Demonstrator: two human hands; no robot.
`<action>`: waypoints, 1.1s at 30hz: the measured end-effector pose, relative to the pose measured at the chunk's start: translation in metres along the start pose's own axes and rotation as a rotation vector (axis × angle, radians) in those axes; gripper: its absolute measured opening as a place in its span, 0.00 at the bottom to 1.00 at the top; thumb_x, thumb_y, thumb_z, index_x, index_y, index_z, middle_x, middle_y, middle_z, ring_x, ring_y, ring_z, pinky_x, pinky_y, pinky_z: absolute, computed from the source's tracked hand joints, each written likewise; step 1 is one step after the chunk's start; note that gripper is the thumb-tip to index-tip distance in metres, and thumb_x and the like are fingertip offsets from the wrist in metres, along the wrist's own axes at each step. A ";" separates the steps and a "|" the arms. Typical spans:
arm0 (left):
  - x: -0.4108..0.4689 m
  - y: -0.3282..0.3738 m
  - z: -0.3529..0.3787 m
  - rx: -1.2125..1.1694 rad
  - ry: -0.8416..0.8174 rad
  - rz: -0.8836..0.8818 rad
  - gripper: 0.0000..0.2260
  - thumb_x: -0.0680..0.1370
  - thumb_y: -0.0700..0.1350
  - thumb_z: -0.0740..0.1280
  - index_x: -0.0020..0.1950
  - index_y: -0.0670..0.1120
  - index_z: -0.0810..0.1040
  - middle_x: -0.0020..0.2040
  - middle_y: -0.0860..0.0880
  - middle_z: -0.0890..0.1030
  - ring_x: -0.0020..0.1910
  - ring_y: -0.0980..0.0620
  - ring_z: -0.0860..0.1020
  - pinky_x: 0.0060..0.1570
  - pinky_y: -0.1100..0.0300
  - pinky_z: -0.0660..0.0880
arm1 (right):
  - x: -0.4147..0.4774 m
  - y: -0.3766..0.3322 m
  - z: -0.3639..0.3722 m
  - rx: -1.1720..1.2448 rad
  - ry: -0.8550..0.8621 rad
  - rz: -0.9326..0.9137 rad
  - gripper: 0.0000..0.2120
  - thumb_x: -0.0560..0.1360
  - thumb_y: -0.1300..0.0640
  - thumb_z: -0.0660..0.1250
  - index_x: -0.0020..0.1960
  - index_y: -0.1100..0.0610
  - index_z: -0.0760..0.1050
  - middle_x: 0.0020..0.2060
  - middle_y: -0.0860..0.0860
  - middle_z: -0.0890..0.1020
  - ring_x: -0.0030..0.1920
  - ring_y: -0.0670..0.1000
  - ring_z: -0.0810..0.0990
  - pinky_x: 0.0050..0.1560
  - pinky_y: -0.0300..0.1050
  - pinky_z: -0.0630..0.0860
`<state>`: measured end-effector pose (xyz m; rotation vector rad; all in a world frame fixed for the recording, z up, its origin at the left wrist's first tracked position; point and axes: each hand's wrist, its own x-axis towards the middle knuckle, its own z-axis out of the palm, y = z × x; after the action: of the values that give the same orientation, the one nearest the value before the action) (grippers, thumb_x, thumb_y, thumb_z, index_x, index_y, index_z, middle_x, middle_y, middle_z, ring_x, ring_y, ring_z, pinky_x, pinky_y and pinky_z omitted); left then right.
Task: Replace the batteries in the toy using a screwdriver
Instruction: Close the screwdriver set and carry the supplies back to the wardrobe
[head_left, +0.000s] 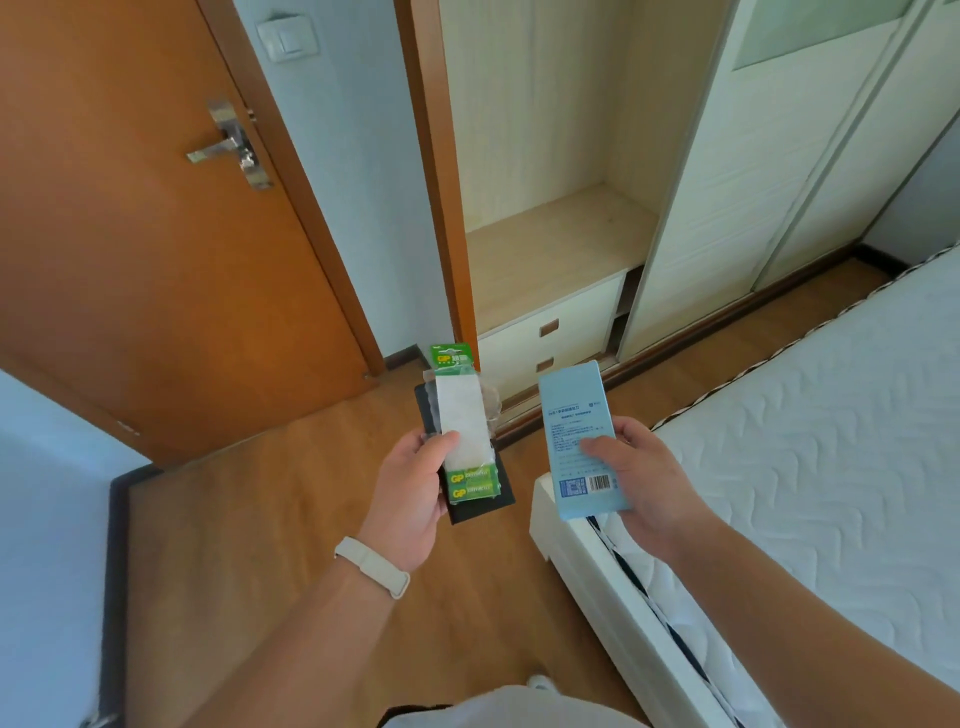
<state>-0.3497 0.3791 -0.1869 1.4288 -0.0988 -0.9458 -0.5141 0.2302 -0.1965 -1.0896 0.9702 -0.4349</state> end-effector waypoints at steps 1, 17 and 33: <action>0.009 0.004 0.003 0.007 -0.011 0.000 0.09 0.83 0.45 0.64 0.62 0.47 0.77 0.56 0.47 0.85 0.55 0.49 0.84 0.58 0.48 0.80 | 0.007 -0.003 0.000 0.011 0.002 0.000 0.12 0.76 0.61 0.70 0.57 0.51 0.75 0.54 0.55 0.82 0.54 0.61 0.82 0.56 0.58 0.81; 0.223 0.074 0.015 0.092 -0.274 -0.094 0.10 0.83 0.46 0.65 0.64 0.50 0.77 0.58 0.48 0.85 0.55 0.49 0.84 0.48 0.54 0.81 | 0.168 -0.061 0.051 0.106 0.245 0.011 0.11 0.76 0.62 0.70 0.57 0.54 0.76 0.49 0.56 0.86 0.47 0.60 0.85 0.42 0.50 0.81; 0.374 0.158 0.050 0.215 -0.490 -0.101 0.09 0.83 0.46 0.64 0.63 0.50 0.77 0.57 0.50 0.83 0.48 0.60 0.84 0.43 0.62 0.81 | 0.282 -0.113 0.077 0.185 0.399 -0.066 0.12 0.74 0.60 0.71 0.57 0.53 0.77 0.47 0.54 0.86 0.45 0.57 0.87 0.38 0.46 0.81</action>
<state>-0.0595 0.0930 -0.2161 1.3767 -0.5084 -1.3886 -0.2821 0.0198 -0.2113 -0.8839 1.2176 -0.8018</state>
